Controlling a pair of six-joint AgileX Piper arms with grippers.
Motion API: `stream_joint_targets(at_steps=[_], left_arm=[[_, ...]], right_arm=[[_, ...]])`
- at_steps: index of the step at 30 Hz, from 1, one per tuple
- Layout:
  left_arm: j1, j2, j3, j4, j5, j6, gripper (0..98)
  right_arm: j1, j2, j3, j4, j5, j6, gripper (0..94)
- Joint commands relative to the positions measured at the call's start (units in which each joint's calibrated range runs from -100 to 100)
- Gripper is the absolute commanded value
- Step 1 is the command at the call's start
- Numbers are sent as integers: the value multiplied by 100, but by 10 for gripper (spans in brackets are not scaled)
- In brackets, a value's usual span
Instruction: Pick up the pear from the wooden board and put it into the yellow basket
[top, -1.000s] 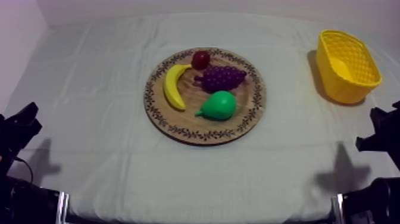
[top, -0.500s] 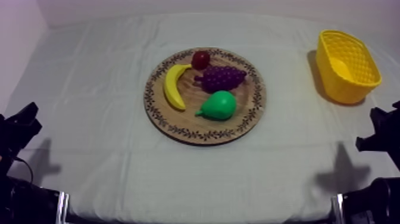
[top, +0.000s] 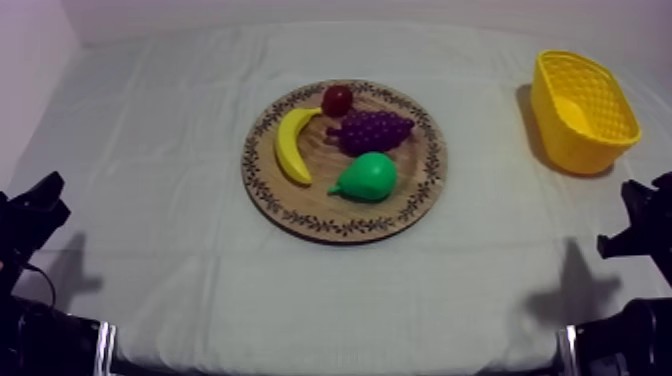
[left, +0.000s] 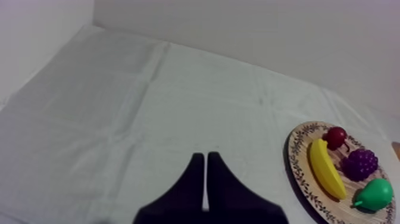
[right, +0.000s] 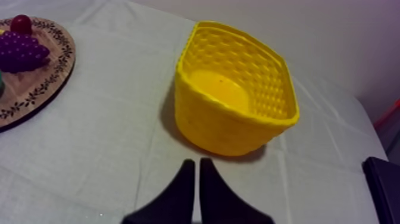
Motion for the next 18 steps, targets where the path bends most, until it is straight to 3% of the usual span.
stream_joint_targets(at_steps=[1,12,18], left_arm=[[-1,0,5,1,-1,1,1],[-1,0,5,1,-1,1,1],[-1,0,5,1,-1,1,1]], right_arm=[[-10,-1,8,-19,-2,-58,5],[-33,-1,-4,230,-212,-655,4],[67,487,-380,215,-648,-709,3]])
